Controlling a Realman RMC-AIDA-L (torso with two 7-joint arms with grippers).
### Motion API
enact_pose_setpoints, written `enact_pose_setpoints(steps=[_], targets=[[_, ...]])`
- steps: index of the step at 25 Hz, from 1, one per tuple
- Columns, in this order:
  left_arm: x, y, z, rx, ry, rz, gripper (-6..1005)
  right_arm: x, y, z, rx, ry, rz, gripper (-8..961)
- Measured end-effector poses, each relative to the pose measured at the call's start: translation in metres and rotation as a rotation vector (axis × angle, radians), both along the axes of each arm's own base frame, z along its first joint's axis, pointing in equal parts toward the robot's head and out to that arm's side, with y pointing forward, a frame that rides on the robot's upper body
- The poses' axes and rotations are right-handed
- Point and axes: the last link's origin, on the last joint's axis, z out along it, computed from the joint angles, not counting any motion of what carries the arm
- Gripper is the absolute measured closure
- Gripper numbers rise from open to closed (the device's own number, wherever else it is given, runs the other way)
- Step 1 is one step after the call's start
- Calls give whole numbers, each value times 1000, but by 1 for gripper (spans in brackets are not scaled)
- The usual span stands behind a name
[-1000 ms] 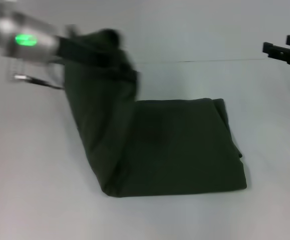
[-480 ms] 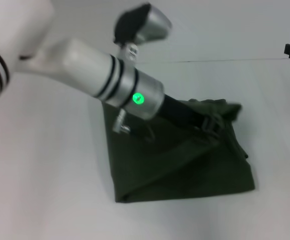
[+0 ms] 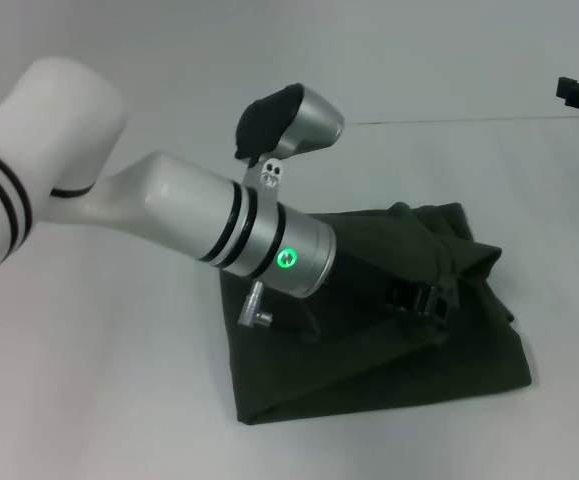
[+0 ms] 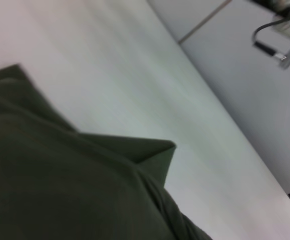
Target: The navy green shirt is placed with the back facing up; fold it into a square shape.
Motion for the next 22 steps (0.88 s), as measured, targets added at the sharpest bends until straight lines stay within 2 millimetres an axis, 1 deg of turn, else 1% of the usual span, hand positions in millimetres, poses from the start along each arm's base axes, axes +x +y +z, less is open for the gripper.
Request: enact_pose_setpoints(steps=[5, 10, 14, 15, 18, 21, 22], targets=[[-12, 0, 3, 17, -16, 50, 949, -3, 3, -3, -2, 1, 3, 96], [-17, 1, 7, 34, -40, 74, 849, -7, 4, -6, -11, 0, 10, 97], [-20, 2, 15, 38, -47, 60, 668, -10, 6, -9, -15, 1, 17, 97], [-21, 4, 19, 46, -53, 54, 623, -11, 6, -9, -15, 2, 18, 97], [-23, 11, 41, 89, -101, 51, 563, -13, 7, -9, -16, 12, 18, 96], [-33, 24, 79, 213, -206, 68, 503, -15, 8, -9, -20, 40, 13, 96], [-38, 26, 88, 250, -235, 66, 484, -17, 8, -9, -23, 56, 12, 96]])
